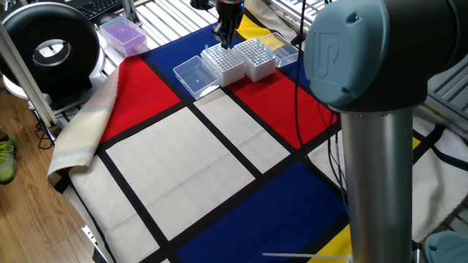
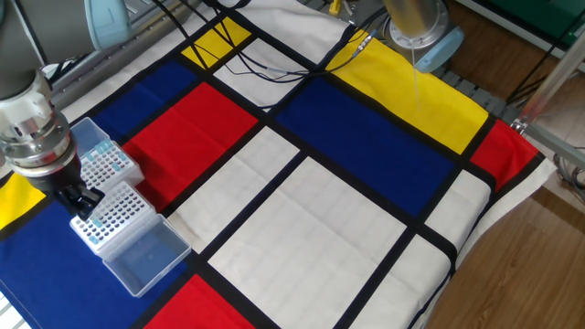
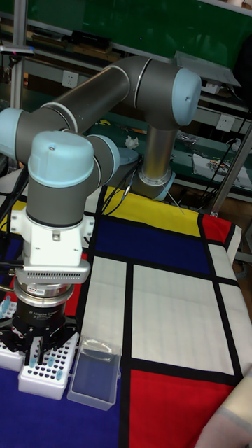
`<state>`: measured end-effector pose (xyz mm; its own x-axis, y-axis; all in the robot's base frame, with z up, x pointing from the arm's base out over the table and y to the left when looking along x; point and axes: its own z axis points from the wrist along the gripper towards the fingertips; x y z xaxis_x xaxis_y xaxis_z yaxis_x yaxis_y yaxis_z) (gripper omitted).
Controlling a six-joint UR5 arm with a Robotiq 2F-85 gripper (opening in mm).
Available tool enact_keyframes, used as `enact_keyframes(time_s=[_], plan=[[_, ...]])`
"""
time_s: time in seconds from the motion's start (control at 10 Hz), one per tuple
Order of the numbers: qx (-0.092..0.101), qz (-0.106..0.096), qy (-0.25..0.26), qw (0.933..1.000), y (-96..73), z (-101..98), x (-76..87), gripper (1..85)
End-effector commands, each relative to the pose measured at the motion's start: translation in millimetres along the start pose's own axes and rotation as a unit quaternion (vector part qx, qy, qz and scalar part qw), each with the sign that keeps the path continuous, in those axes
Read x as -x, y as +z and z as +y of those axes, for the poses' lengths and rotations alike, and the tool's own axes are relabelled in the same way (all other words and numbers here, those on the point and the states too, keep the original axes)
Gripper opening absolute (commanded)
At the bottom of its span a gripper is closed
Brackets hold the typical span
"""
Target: Transfer all medium pipette tips from one holder to another
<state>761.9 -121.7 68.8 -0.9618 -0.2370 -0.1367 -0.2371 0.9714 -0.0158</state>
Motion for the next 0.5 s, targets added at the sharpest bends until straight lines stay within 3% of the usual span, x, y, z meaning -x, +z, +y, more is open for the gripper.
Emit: enact_keyframes(time_s=[0.0,0.4], plan=[[0.007,-0.005,0.008,0.9999,-1.2,1.9,2.0,26.7],[0.003,0.0,0.012,0.9999,-1.1,0.1,-0.5,26.3]])
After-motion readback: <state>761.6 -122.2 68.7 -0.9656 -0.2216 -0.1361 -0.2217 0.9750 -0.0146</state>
